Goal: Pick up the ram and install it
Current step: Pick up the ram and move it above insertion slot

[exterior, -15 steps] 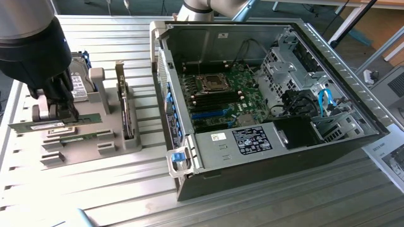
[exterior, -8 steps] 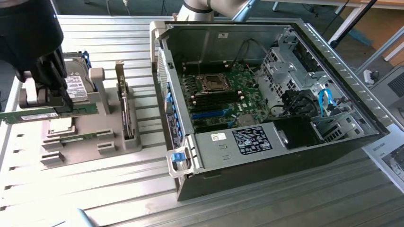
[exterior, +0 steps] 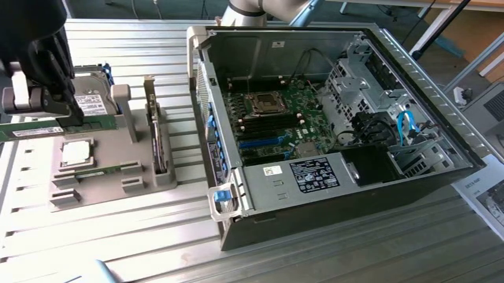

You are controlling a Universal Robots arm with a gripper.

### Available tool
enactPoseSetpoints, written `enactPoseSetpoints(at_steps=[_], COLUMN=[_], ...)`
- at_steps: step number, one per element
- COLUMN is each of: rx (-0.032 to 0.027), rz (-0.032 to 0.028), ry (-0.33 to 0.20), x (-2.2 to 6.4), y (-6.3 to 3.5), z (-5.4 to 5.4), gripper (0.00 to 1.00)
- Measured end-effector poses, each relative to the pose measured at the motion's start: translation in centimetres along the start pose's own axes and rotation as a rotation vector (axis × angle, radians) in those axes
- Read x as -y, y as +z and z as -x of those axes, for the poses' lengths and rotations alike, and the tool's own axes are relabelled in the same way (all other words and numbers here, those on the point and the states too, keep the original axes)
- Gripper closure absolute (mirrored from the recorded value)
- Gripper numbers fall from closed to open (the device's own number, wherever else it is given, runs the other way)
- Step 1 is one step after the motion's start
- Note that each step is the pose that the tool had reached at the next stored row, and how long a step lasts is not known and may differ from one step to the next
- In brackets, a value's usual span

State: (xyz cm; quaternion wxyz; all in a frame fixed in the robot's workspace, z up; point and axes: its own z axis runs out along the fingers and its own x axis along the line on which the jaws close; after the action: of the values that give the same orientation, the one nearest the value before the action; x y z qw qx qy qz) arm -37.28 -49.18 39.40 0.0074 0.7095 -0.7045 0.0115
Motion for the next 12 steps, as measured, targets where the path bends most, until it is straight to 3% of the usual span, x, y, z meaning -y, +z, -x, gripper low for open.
enactPoseSetpoints(at_steps=[7, 12], rx=[0.0001, 0.0001], rz=[-0.0001, -0.0001], ry=[0.0, 0.0], x=[0.01, 0.01], y=[-1.51, -1.52], z=[0.0, 0.0], gripper=[0.88, 0.88])
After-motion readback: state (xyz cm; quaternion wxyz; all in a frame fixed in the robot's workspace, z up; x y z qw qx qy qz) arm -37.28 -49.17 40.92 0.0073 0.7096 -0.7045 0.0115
